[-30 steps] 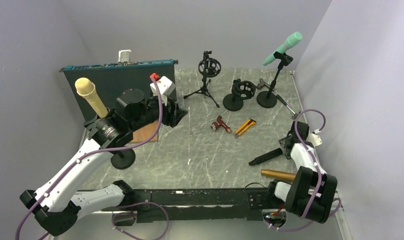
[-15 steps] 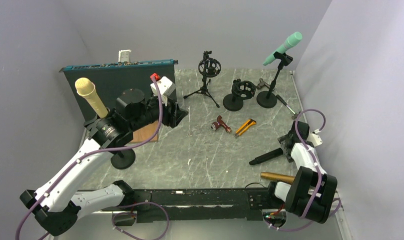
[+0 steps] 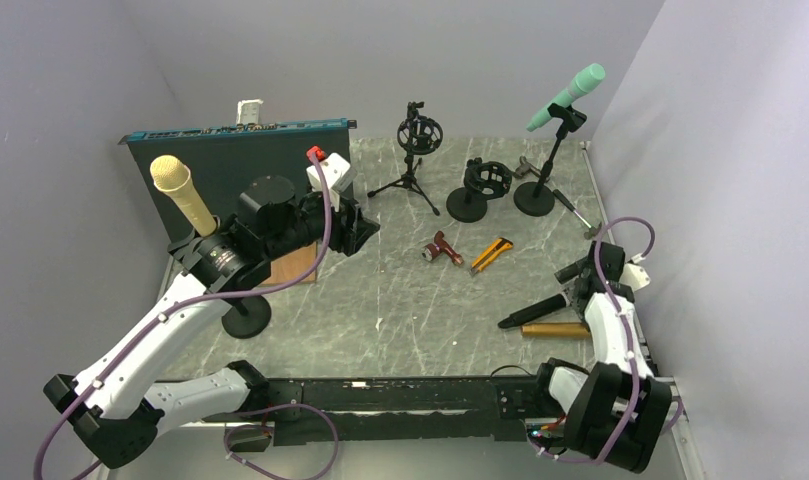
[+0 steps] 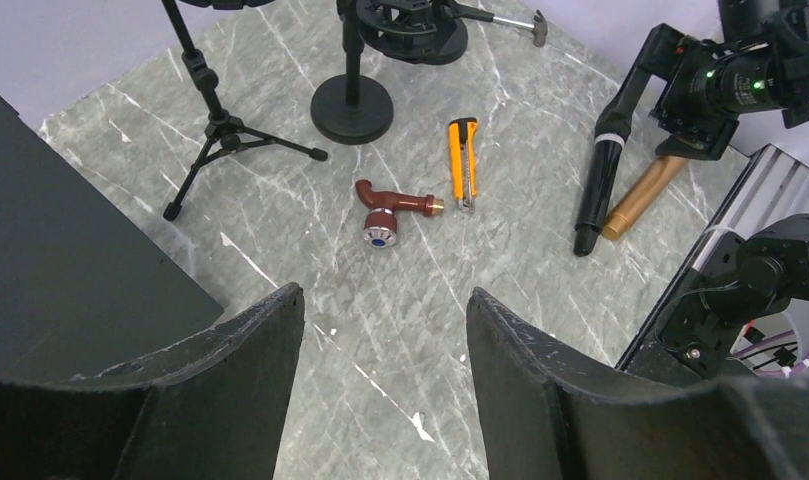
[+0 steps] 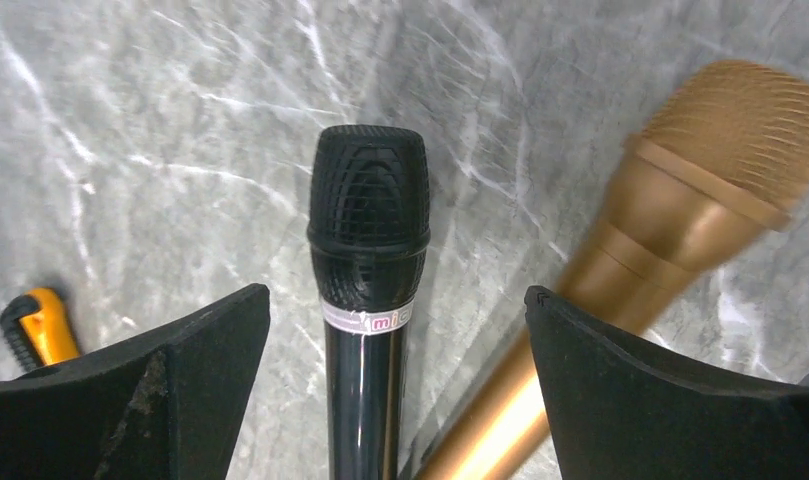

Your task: Remove the microphone from the stand

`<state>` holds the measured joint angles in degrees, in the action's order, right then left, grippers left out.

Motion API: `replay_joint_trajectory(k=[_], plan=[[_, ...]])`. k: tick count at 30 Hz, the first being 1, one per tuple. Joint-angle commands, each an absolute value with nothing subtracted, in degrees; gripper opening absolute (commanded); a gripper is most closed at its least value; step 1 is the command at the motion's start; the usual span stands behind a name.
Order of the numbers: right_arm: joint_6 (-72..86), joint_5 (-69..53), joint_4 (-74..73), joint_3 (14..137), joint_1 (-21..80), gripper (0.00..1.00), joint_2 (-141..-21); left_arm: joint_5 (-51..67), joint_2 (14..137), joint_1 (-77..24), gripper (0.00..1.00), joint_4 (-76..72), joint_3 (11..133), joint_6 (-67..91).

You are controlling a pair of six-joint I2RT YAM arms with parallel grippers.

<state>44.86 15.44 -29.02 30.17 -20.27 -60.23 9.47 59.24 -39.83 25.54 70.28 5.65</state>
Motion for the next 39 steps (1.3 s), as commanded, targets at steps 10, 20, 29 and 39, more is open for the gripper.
replay_joint_trajectory(k=[10,20,29,39], plan=[[35.79,7.39,-33.12,41.61,-18.82,1.00,-51.08,10.09,58.29,-40.07,0.65,23.79,71.78,6.42],[42.58,-19.97,-4.78,37.36,-1.46,1.00,-49.47,12.56,58.87,-40.00,0.64,22.44,71.20,8.06],[53.70,2.77,29.28,29.28,23.48,1.00,-56.62,8.66,52.27,-40.12,0.64,16.63,66.43,9.43],[51.91,12.01,51.38,38.49,33.82,0.99,-85.75,8.92,49.70,-40.10,0.63,15.72,65.71,10.99]])
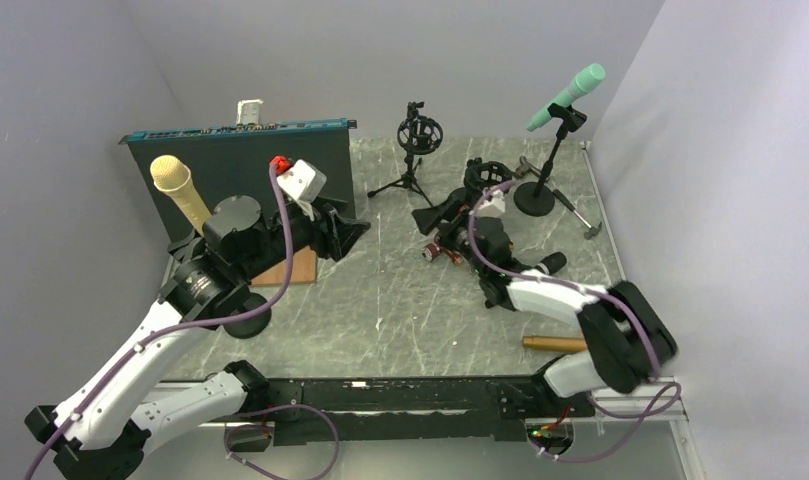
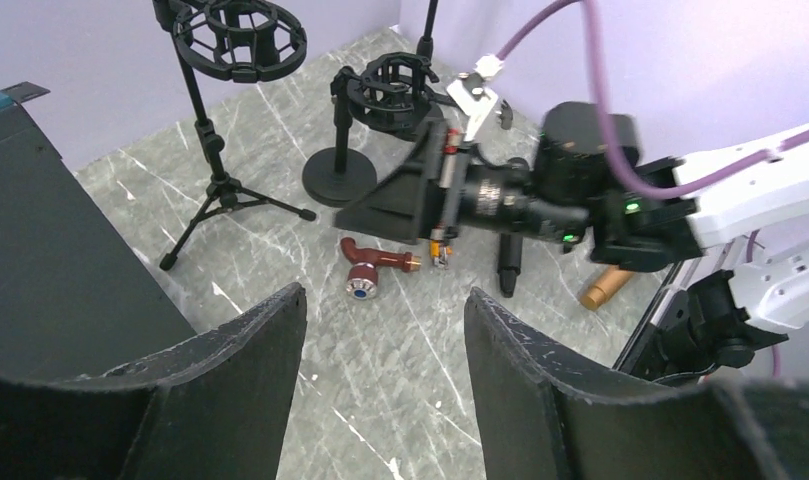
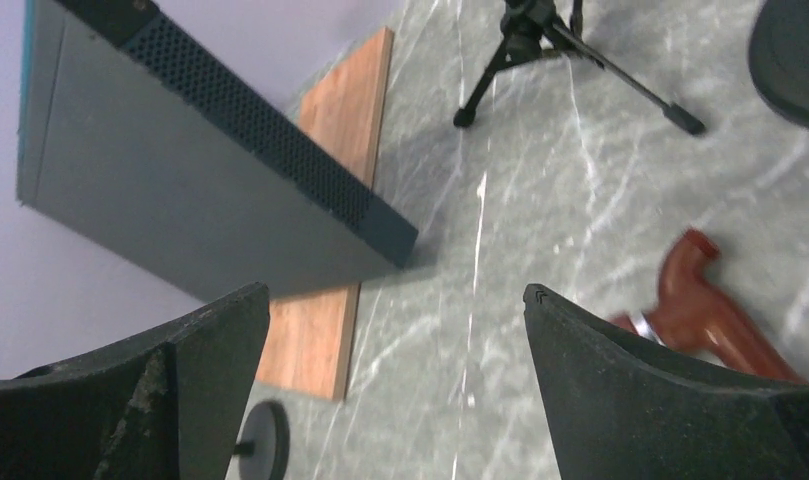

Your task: Remove the microphone from the stand

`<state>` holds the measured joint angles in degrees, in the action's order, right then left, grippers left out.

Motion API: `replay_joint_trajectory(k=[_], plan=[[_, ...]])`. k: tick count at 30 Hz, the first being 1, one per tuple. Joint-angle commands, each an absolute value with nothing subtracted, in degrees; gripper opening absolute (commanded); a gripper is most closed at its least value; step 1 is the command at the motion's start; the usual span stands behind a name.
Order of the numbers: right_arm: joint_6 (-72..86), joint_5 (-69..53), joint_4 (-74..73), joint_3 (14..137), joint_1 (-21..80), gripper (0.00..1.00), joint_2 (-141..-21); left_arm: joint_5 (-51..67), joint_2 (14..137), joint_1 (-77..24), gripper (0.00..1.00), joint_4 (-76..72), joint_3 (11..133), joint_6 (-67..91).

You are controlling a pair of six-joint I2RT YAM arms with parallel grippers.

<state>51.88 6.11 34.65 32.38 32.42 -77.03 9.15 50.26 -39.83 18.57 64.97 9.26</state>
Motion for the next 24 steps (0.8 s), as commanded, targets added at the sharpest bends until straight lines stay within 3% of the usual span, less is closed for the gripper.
replay_joint_trajectory(k=[1,7,10,14,17,24], plan=[[51.79,13.10,53.02,39.73,34.15,0.98,-87.66,9.17,49.24,-40.11,0.63,15.08,65.27,11.25],[51.81,19.01,53.51,49.33,34.26,0.95,-99.39,10.28,49.48,-40.29,0.64,13.82,64.51,11.04],[50.15,22.52,54.77,52.83,34.43,0.83,-102.66,9.80,49.39,-40.41,0.64,14.01,64.68,10.70],[47.63,26.18,54.50,57.39,34.34,0.79,-106.95,8.09,50.02,-41.67,0.64,15.04,65.20,9.99],[47.61,28.36,56.52,59.59,34.45,0.67,-110.05,7.19,50.71,-42.81,0.64,15.55,65.55,9.01],[45.22,31.45,59.40,64.76,34.52,0.65,-116.93,2.02,50.71,-43.93,0.63,17.71,66.40,6.69]])
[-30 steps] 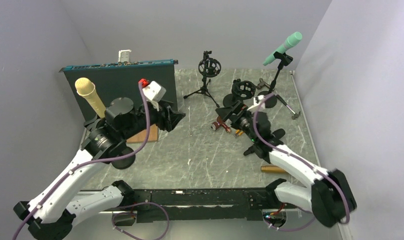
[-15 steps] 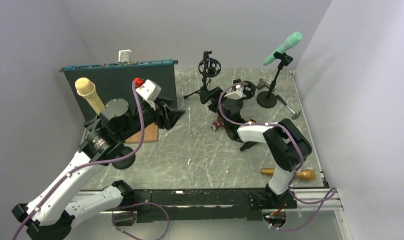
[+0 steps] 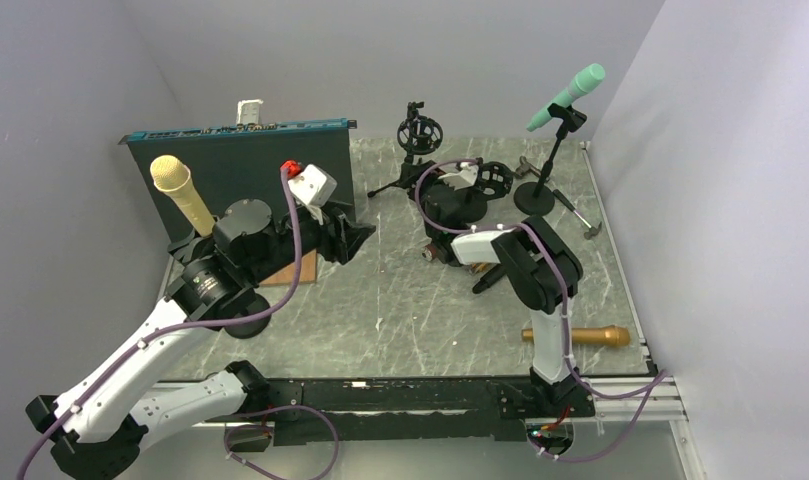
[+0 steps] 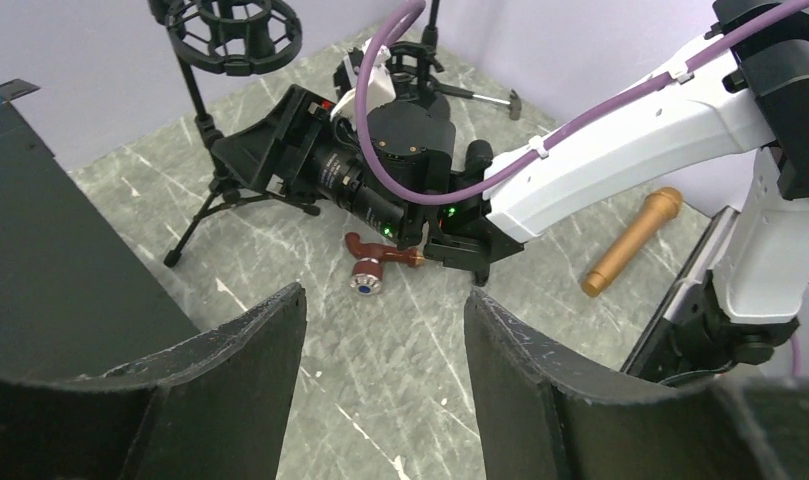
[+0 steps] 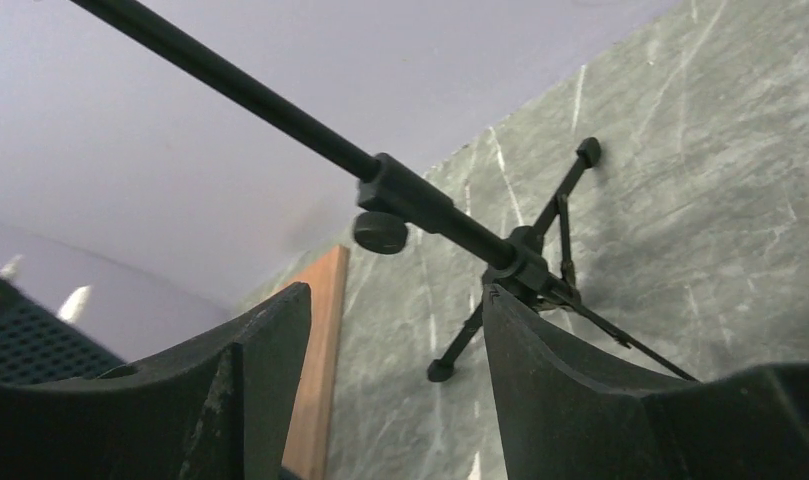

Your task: Remove the microphone from the stand

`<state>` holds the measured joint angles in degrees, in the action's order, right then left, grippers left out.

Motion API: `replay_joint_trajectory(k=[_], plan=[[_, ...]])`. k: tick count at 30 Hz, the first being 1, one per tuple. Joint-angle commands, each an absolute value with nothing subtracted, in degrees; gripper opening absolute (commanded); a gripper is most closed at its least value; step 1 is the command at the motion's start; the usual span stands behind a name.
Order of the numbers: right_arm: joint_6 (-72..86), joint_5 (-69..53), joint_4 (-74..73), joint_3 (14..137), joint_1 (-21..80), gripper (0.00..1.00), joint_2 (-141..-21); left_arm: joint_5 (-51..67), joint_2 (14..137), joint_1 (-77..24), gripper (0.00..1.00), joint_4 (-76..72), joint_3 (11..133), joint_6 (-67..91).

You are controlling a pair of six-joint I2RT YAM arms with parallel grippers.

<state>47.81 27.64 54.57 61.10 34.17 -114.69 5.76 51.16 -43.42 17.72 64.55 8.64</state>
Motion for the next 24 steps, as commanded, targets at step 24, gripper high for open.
replay_joint_trajectory(k=[24], plan=[[43.02,26.59,44.65,59.45,35.15,0.84,-106.30,-7.40,50.67,-43.80,0.66,16.83,64.45,2.92]])
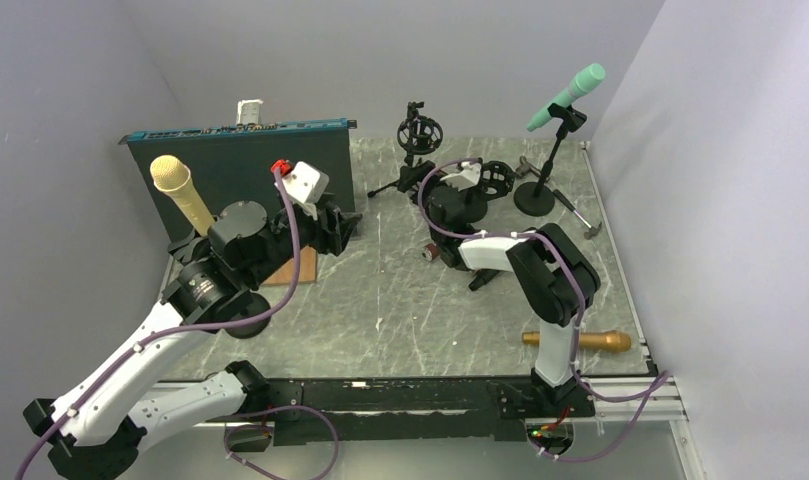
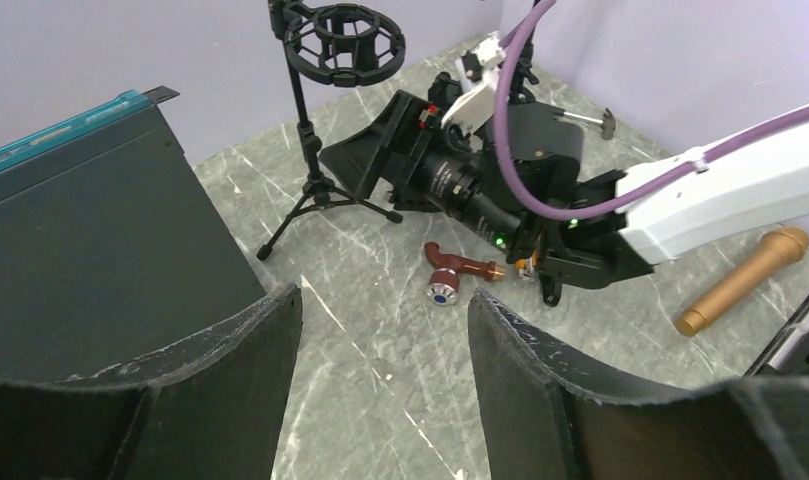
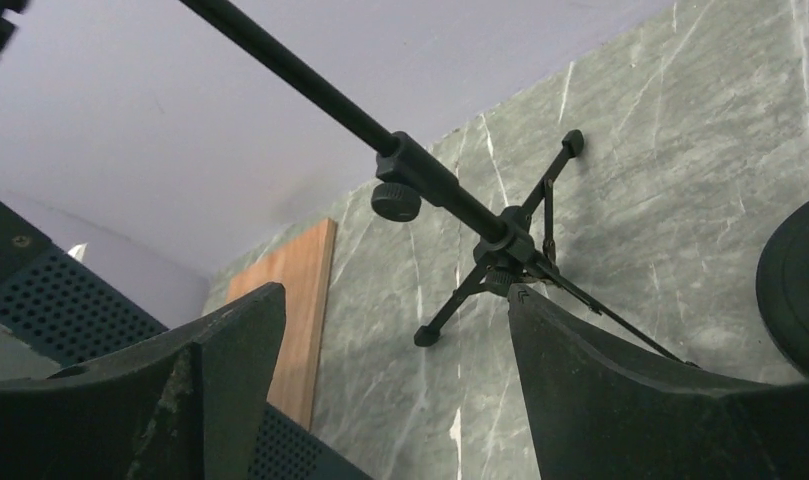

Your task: Remove the microphone from the stand

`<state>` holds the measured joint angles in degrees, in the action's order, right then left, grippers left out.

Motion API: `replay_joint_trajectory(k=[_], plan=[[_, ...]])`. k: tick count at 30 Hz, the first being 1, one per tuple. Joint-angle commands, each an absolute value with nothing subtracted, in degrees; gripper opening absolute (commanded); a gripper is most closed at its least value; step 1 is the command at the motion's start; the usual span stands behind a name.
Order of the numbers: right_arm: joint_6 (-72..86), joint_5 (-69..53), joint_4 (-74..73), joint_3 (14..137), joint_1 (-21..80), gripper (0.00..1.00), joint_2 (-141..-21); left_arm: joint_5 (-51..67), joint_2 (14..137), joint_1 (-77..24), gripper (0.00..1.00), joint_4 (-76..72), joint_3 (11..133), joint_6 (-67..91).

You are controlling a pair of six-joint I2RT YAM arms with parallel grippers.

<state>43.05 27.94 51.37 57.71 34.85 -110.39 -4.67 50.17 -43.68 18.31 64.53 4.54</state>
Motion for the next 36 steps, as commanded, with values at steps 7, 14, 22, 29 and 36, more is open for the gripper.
replay_joint_trajectory(k=[7,14,22,29,36], plan=[[37.29,22.14,46.37,55.79,35.12,0.90,-100.03,-5.71,50.34,-43.82,0.65,16.66,64.71,3.27],[39.22,16.64,43.20,53.13,34.88,1.00,-92.03,-4.21,50.88,-43.84,0.64,19.11,66.57,4.03],[39.29,14.44,39.77,53.95,34.74,0.95,-86.87,-5.38,50.23,-43.78,0.64,17.59,65.18,3.35],[47.04,9.11,26.50,63.62,29.87,0.97,-89.55,-3.56,49.67,-43.85,0.65,17.55,65.42,3.59],[52.57,1.76,30.18,64.97,26.83,1.00,-92.96,-3.38,50.79,-43.78,0.64,17.78,65.58,3.56]])
